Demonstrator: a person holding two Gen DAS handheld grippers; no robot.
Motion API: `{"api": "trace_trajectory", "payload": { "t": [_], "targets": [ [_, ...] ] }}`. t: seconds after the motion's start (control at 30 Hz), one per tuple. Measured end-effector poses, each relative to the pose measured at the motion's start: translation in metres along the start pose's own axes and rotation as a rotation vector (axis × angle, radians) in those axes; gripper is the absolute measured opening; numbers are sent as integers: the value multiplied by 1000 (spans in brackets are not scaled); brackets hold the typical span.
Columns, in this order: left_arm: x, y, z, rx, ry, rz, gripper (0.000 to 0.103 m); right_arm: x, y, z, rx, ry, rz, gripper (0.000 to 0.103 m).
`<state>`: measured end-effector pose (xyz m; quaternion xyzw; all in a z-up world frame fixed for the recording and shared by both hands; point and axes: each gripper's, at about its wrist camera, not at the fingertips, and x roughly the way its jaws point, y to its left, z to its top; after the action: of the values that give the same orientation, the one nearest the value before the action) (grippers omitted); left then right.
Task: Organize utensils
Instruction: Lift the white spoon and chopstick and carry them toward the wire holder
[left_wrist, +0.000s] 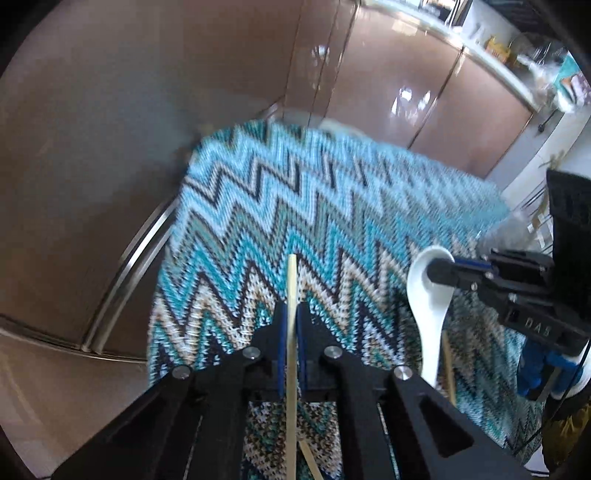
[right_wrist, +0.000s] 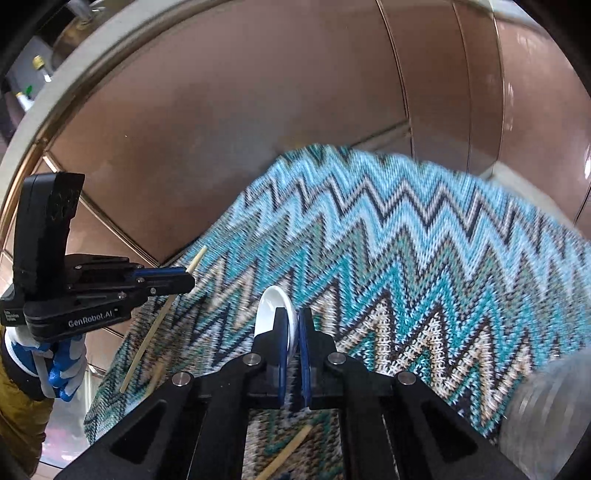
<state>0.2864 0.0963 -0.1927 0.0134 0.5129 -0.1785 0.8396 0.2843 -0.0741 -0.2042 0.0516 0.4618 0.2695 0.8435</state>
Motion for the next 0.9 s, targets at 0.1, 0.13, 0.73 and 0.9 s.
{"api": "trace_trajectory", "payload": {
  "t": [0.1,0.13,0.73,0.9],
  "targets": [
    [-28,-1,-6,-4,-75,9,5,-25,16,-4,-31,-53,-31,6],
    [-39,-4,-9,-3,-99,15,5,-35,23,-5,-40,-76,-43,6],
    [-226,-52,-84,-23,-475,-7,5,-214,119,-74,-123,-390,-192,6],
    [-264,-71,-116,-21,-546,-24,5,-252,138,-101,-133,-459,-227,6]
  ]
}}
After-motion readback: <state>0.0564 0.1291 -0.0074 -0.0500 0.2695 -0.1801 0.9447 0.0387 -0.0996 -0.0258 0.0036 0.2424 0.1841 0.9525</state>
